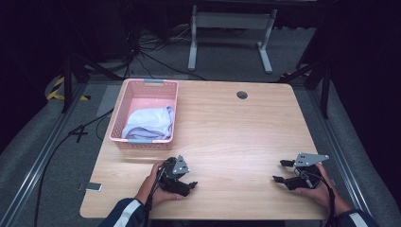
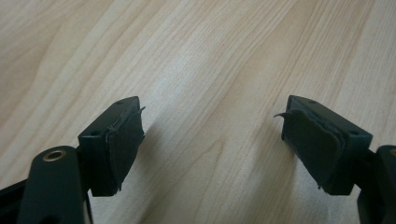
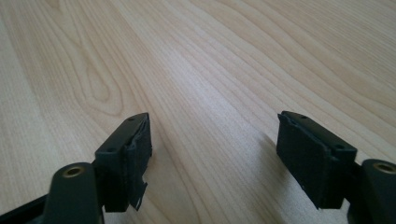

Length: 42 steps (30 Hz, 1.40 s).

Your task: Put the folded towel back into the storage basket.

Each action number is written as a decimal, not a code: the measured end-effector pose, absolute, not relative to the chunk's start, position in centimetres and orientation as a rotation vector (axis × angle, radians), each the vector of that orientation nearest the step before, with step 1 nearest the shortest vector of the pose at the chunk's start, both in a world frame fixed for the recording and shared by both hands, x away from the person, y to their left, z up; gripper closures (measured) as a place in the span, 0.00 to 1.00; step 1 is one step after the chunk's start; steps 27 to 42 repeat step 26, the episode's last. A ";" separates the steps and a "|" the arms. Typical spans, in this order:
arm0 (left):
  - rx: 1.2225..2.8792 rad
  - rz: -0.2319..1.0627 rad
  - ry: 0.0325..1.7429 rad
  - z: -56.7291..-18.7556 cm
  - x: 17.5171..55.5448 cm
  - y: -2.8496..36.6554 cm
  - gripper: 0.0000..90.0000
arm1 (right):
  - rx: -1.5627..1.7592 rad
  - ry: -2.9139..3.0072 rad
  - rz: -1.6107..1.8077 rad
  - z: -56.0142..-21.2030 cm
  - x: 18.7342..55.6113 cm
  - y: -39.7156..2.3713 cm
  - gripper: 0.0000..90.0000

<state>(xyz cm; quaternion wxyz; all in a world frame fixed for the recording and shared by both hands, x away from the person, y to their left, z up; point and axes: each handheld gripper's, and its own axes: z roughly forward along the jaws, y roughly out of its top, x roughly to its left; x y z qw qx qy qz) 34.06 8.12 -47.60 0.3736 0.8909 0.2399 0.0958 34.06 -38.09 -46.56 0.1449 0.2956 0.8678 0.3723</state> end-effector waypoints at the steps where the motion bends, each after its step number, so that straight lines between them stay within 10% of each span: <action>1: 2.282 0.248 0.610 -47.6 34.1 8.2 0.22 | 0.848 2.490 1.082 -46.7 34.0 -38.1 0.28; 42: 2.282 0.245 0.601 -47.8 34.7 7.9 0.16 | 0.873 2.475 1.077 -46.7 33.8 -38.3 0.26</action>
